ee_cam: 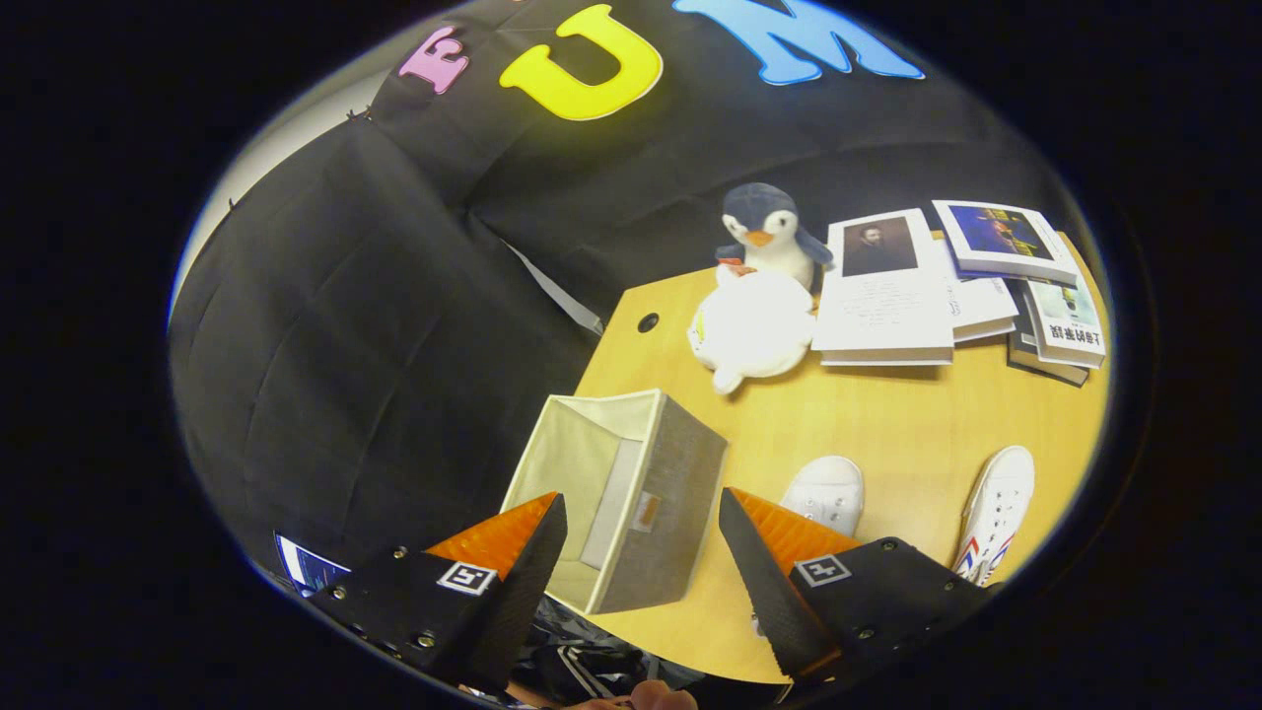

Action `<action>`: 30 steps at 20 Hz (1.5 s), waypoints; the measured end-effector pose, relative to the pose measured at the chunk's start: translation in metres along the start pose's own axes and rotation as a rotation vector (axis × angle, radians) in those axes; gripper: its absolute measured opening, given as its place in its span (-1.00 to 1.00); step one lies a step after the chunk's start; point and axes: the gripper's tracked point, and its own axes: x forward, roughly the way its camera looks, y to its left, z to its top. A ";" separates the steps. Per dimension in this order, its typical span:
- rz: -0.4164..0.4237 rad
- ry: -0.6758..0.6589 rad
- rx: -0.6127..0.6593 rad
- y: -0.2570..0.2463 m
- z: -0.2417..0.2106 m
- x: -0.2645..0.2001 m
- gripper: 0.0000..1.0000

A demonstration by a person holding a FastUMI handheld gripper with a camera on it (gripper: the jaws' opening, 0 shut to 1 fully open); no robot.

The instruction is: Open the storage box then place both shoes into the box .Put the left shoe in first, then the right shoe, with the right side of both shoes facing outward in a uniform manner.

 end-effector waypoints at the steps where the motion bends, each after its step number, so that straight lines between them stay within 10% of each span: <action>1: -0.018 0.012 -0.001 -0.010 -0.006 -0.001 0.89; 27: -0.357 0.439 -0.004 -0.171 -0.138 0.067 0.65; 30: -0.355 0.440 -0.016 -0.167 -0.139 0.073 -0.59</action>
